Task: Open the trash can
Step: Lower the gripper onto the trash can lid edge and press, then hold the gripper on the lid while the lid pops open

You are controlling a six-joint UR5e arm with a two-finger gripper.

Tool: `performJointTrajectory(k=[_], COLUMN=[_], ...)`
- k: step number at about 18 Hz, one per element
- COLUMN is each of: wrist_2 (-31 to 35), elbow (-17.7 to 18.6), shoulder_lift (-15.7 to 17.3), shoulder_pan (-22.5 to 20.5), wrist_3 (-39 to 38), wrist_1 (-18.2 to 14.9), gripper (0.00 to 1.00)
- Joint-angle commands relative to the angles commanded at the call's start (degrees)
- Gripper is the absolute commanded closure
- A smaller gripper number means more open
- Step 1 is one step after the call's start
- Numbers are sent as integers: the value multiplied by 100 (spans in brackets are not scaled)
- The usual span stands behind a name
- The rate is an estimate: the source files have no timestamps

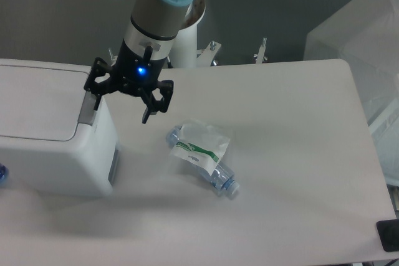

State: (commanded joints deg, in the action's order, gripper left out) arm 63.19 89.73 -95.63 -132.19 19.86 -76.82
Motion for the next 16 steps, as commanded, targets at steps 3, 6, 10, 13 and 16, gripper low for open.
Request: performJointTrajectory(k=[3,6,10,13,16], wrist_2=[0,0,-9,-9,0], elbow=[9,9,9,0,0], shoulder_lift=[-9,-17,-35,-44,-70], shoulder_pan=[0,0,0,0,0], wrist_3=[0,9,18,18,18], wrist_1=[0,0,0,0,0], gripper=[0,0,0,0,0])
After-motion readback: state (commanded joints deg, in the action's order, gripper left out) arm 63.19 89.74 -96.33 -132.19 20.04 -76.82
